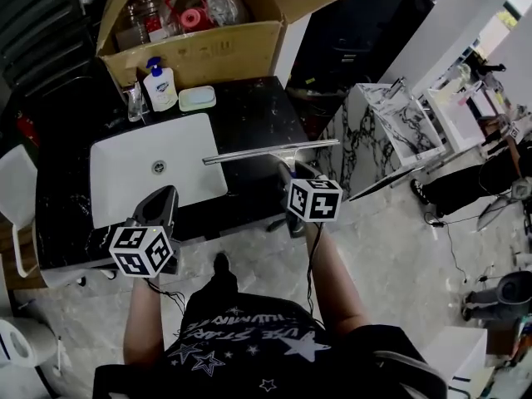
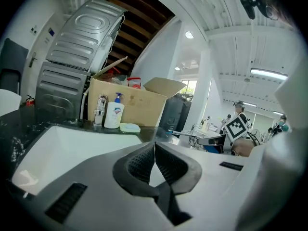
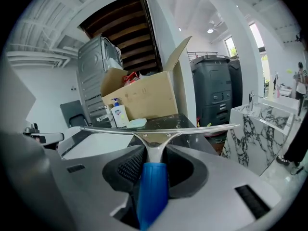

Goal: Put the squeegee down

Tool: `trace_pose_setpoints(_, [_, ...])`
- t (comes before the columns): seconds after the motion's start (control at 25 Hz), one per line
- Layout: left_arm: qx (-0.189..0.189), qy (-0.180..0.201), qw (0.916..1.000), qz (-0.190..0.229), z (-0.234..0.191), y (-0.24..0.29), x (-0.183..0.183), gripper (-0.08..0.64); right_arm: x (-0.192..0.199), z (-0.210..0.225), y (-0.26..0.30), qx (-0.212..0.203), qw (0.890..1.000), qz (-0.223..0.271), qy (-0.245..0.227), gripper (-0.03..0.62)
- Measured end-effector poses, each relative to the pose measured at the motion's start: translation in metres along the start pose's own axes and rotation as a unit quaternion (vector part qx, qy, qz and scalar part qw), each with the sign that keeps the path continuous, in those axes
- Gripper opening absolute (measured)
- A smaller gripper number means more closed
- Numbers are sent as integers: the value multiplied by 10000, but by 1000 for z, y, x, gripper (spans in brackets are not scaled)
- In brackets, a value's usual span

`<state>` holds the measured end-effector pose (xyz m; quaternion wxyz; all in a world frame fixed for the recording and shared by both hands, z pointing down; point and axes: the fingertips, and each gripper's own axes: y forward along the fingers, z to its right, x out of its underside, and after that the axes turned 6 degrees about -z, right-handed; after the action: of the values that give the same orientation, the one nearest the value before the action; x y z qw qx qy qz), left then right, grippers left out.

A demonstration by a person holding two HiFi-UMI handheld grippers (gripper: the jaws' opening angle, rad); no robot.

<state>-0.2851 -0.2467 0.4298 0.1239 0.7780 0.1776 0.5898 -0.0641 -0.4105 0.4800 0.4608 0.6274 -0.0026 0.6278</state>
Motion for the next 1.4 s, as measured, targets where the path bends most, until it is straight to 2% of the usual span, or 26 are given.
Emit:
trace_pose_setpoints(0.28, [153, -22, 9998, -85, -48, 49, -28, 22, -36, -3, 69, 262, 9994, -153, -179, 141])
trace_pose_setpoints(0.72, [310, -83, 9990, -304, -105, 117, -50, 21, -70, 6, 158, 434, 9973, -489, -325, 141])
trace_pose_setpoints(1.0, [346, -48, 9985, -416, -125, 144, -54, 21, -78, 17, 198, 521, 9950, -732, -440, 141])
trace_pose_setpoints(1.4, [443, -104, 9972, -592, -129, 163, -45, 21, -70, 30, 231, 664, 9904, -1111, -488, 141])
